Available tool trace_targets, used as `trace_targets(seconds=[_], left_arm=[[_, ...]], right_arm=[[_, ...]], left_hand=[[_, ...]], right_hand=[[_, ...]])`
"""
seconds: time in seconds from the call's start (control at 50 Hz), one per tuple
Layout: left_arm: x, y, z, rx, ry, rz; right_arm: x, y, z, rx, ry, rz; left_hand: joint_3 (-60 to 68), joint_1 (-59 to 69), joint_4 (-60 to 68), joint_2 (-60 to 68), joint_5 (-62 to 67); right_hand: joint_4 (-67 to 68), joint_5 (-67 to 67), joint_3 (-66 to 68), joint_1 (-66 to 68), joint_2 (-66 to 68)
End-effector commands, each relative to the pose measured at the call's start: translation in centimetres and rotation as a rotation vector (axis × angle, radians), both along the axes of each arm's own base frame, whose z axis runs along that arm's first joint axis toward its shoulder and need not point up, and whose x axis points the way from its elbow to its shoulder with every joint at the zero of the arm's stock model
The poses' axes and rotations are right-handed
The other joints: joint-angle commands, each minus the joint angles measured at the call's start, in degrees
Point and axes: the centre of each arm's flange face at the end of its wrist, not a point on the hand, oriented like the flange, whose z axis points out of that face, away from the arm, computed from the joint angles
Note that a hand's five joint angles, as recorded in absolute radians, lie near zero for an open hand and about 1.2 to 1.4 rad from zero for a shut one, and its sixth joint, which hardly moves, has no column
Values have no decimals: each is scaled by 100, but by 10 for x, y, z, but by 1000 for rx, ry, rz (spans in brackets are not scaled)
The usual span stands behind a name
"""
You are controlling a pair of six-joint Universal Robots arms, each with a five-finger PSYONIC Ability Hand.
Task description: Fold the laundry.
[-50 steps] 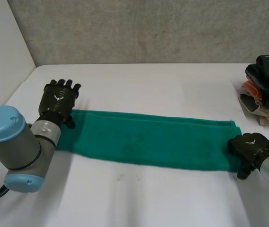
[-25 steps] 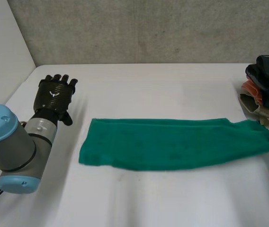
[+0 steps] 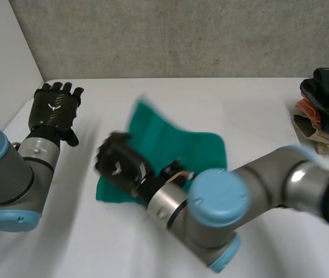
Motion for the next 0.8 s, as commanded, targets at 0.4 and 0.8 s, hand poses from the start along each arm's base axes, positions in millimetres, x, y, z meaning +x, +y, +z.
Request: trace_targets(seconds=[0.4,0.8], left_arm=[[-55,56,2,10,-5,-209],[-56,59,2,10,-6,-213]], right_arm=[[-146,-51,21,826,-164,-599],[-190,-79,12,816,-136,-765]], left_hand=[[-211,-105,-162,-176,-275],[-211,-105,-162,-175,-275]], right_hand=[[-3044,-3057,-3037,-1952,-2904],[3956,3943,3963,5048,4096]])
